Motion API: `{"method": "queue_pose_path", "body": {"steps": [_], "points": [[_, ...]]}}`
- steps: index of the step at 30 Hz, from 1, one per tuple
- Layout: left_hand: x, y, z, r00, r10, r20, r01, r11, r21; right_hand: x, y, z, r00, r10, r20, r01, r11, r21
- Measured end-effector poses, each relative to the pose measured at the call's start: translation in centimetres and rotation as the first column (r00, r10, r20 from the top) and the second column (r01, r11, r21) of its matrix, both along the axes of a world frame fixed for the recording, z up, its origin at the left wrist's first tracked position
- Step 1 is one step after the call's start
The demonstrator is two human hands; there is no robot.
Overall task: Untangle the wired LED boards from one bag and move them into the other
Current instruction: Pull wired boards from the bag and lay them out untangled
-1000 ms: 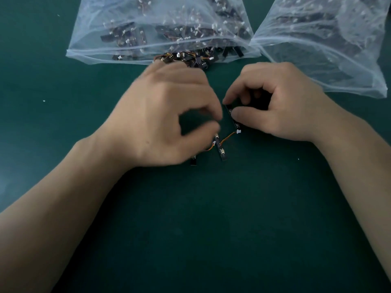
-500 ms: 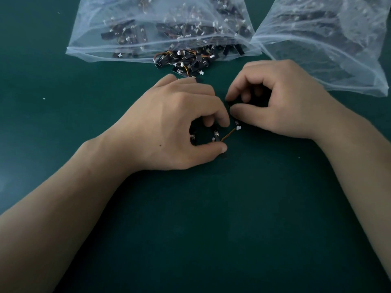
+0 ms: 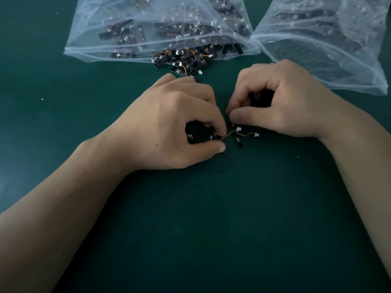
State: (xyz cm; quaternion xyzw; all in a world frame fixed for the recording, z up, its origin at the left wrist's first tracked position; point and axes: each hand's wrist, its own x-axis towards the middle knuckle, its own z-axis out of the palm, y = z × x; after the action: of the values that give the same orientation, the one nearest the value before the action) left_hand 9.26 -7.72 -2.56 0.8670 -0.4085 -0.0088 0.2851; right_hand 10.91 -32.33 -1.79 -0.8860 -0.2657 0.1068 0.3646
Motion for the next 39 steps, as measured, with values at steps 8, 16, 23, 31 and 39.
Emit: {"method": "queue_pose_path", "body": {"steps": [8,16,23,31,39], "points": [[0.0,0.0,-0.1,1.0,-0.011,-0.001,0.011,0.999,-0.03,-0.1,0.0,0.0,1.0,0.018,0.0,-0.018,1.0,-0.023],[1.0,0.3,0.2,0.98,0.187,0.065,-0.165,0.954,-0.25,-0.1,0.1,-0.5,0.997,-0.083,-0.004,0.083,0.993,0.078],[2.8,2.2,-0.3,0.834,0.551,0.031,-0.52,0.803,-0.29,0.0,0.1,-0.7,0.994,-0.106,0.008,0.105,0.992,0.065],[2.2,2.0,0.1,0.868,0.496,0.014,-0.487,0.859,-0.158,-0.1,0.1,-0.7,0.994,-0.11,0.017,0.109,0.992,0.063],[2.4,2.2,0.2,0.866,0.493,-0.08,-0.499,0.846,-0.189,-0.1,0.1,-0.9,0.994,-0.11,0.024,0.108,0.992,0.066]]}}
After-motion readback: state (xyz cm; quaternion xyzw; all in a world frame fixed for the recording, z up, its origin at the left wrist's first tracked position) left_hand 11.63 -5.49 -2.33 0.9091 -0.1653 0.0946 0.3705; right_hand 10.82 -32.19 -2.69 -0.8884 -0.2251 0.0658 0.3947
